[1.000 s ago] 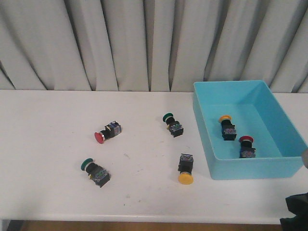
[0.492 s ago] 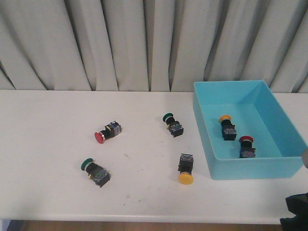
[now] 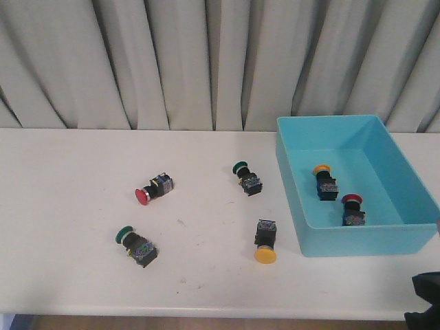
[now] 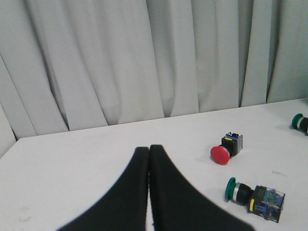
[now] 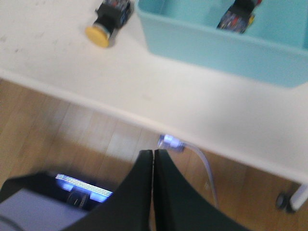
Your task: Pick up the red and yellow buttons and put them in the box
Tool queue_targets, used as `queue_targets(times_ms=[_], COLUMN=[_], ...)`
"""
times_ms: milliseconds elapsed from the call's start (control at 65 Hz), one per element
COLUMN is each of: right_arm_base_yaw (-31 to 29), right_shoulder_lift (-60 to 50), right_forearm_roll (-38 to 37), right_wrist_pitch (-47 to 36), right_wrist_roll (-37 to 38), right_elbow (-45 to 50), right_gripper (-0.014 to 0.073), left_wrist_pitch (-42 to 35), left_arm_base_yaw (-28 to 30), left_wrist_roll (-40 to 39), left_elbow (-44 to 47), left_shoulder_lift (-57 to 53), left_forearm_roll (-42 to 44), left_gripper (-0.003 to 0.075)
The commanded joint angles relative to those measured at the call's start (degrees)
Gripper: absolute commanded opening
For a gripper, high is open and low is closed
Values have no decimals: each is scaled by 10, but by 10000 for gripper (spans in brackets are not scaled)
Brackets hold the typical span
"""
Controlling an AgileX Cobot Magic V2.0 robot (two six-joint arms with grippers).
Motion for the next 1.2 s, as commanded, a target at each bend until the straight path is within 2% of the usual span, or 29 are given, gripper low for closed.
queue_targets(times_ms=[0, 185, 415, 662, 1077, 1185], right_arm_base_yaw=[-19, -79, -95, -96, -96, -96], right_shoulder_lift=[-51, -193, -346, -422, -420, -420], right_forearm_roll=[-15, -15, -14, -14, -15, -72], right_wrist_pitch=[-112, -314, -457, -498, -492, -492], right_wrist_roll=[-10, -10, -10, -10, -6, 45], right_elbow=[15, 141, 287, 365, 365, 365], right_gripper=[-6, -6, -6, -6, -6, -4], left_wrist_pitch=[-41, -41, -41, -41, -41, -41], left_arm_base_yaw=[2, 2, 2, 2, 2, 2], left_wrist_roll=[-1, -1, -1, -1, -1, -1], left_elbow=[27, 27, 27, 27, 27, 27], left_shoulder_lift=[-8, -8, -8, -8, -8, -8], left_forearm_roll=[-4, -4, -4, -4, -4, -4], left_gripper=[-7, -7, -7, -7, -7, -7])
